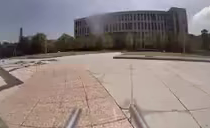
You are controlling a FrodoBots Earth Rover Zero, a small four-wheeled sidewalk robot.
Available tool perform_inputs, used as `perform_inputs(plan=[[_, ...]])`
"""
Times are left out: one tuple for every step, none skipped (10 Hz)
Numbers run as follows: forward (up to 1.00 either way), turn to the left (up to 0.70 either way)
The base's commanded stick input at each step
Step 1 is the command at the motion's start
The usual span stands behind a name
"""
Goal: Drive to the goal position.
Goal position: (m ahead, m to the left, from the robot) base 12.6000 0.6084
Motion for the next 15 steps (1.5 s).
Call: perform_inputs(plan=[[0.70,0.03],[0.70,0.03],[0.70,0.03],[0.70,0.03],[0.70,0.03],[0.70,0.03],[0.70,0.03],[0.70,0.03],[0.70,0.03],[0.70,0.03],[0.70,0.03],[0.70,0.03],[0.70,0.03],[0.70,0.03],[0.70,-0.03]])
